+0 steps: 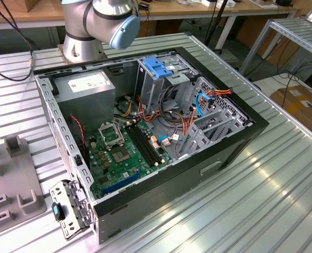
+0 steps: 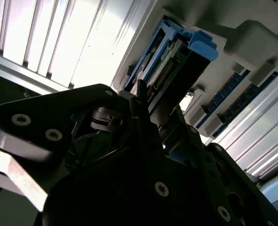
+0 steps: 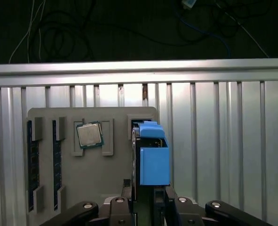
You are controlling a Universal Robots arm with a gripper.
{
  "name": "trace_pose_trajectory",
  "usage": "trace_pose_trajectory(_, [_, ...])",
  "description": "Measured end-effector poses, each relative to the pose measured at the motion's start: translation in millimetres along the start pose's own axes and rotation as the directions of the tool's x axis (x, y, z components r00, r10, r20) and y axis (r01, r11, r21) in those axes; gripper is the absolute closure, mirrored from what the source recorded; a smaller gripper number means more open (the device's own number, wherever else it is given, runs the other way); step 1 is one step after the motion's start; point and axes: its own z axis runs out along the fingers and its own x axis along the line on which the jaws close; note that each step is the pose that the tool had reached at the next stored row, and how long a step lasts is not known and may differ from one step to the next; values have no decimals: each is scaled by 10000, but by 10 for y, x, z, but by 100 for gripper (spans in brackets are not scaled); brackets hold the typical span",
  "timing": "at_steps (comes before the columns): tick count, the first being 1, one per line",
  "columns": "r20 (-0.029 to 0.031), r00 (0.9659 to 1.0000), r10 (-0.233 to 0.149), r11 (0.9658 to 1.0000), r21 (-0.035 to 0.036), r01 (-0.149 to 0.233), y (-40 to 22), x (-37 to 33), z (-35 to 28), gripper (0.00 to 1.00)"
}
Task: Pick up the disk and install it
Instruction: 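Pick up the disk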
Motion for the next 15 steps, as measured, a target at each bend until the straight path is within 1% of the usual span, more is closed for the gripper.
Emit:
trace_pose_trajectory(2, [-20,10000,1,10000,0,-1,0,-6,-128,65])
trace_pose_trajectory(6, [-36,10000,0,10000,0,0,0,-11,-267,65])
trace_pose_trajectory(7, [-42,10000,0,10000,1,0,0,-13,-335,65])
trace_pose_trajectory(9, [-54,10000,0,10000,2,0,1,-16,-398,65])
trace_pose_trajectory(10, [-62,10000,0,10000,2,0,1,-17,-448,65])
trace_pose_trajectory(14, [-73,10000,0,10000,4,0,1,-20,-559,65])
trace_pose_trajectory(15, [-81,10000,1,10000,2,-1,1,-21,-595,65])
